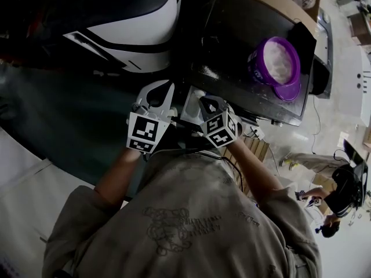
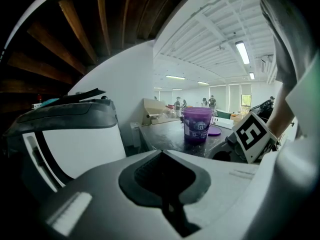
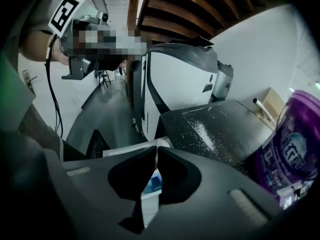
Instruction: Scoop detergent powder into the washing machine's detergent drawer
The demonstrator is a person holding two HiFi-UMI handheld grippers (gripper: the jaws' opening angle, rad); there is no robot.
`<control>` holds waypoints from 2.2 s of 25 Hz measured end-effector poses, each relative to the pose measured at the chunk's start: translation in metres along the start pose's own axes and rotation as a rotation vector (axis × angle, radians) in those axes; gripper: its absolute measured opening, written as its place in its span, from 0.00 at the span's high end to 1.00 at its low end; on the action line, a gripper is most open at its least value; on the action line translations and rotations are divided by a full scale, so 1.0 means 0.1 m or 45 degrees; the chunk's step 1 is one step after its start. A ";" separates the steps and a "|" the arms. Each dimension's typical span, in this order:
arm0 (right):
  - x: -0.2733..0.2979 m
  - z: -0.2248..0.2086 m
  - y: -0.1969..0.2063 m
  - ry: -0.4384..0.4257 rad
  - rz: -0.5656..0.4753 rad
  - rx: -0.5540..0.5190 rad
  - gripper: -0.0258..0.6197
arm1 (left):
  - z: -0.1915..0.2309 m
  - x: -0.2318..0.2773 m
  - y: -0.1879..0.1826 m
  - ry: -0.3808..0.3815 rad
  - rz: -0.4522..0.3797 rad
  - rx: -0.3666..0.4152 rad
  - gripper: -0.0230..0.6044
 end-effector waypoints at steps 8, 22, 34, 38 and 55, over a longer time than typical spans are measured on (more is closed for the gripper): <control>-0.09 0.09 -0.05 0.108 0.009 -0.097 0.90 | -0.06 -0.08 0.05 -0.010 -0.026 -0.028 0.96; -0.20 0.22 -0.15 0.253 -0.008 -0.187 0.90 | -0.16 -0.24 0.19 -0.046 -0.079 0.037 0.96; -0.21 0.35 -0.21 0.293 0.019 -0.204 0.90 | -0.08 -0.24 0.28 -0.005 -0.110 0.028 0.96; -0.23 0.34 -0.20 0.325 0.030 -0.199 0.90 | -0.07 -0.24 0.27 0.012 -0.105 0.026 0.96; -0.32 0.43 -0.28 0.430 0.062 -0.338 0.90 | -0.01 -0.25 0.32 0.032 -0.082 0.011 0.96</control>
Point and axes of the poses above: the fingertips, and each gripper's own axes: x forward along the fingers, z to its left, y out of its underside, the point moved 9 cm from there along -x, backward along the fingers, and after that the axes turned 14 degrees about y, right-handed, at the moved point
